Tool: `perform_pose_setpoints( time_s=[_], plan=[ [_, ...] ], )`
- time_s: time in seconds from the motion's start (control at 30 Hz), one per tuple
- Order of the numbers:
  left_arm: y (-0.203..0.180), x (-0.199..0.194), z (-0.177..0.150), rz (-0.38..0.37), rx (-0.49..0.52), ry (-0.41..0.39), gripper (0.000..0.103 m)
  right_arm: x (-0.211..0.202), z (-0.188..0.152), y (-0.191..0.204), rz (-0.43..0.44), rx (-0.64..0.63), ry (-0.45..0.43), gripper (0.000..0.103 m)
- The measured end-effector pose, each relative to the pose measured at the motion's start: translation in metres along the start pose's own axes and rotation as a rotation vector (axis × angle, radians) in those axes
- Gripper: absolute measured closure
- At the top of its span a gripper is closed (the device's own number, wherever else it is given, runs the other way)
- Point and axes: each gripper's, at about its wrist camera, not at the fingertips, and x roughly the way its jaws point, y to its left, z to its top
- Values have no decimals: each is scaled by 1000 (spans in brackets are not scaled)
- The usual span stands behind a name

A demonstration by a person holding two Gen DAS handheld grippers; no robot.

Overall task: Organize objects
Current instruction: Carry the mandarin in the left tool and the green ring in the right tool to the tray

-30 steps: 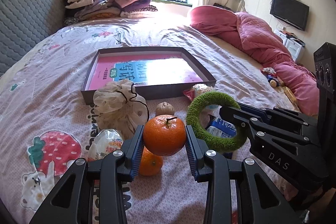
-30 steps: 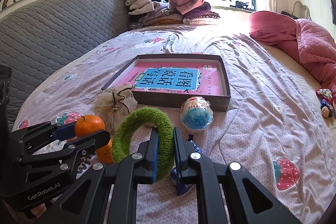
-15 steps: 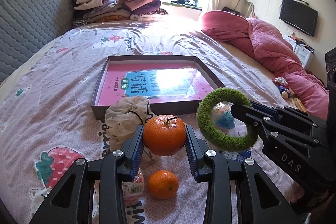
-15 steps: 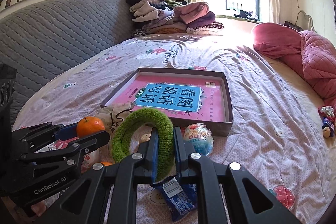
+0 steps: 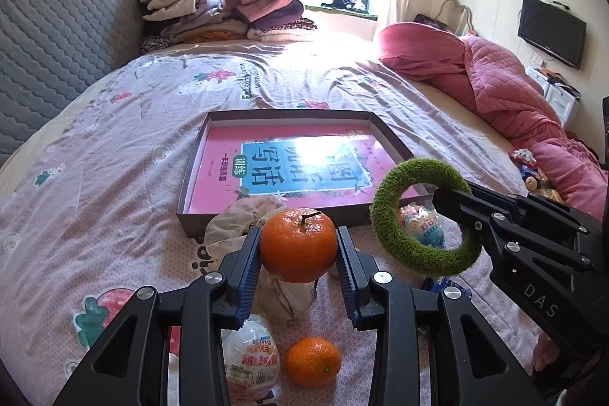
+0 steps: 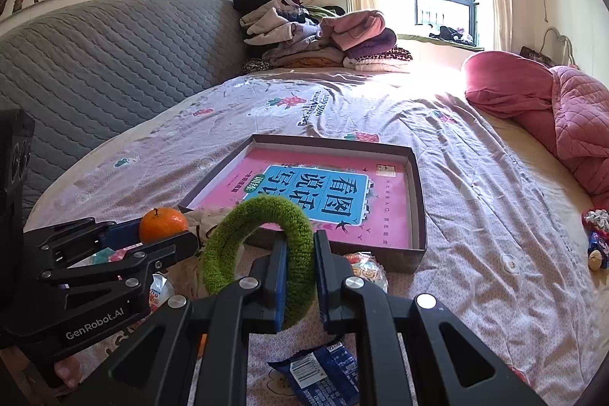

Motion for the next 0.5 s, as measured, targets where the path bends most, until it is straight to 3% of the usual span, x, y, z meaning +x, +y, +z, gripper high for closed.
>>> perform_pose_setpoints(
  time_s=[0.5],
  plan=[
    [-1, 18, 27, 41, 14, -9, 65, 6, 22, -14, -24, -1, -27, 89]
  ],
)
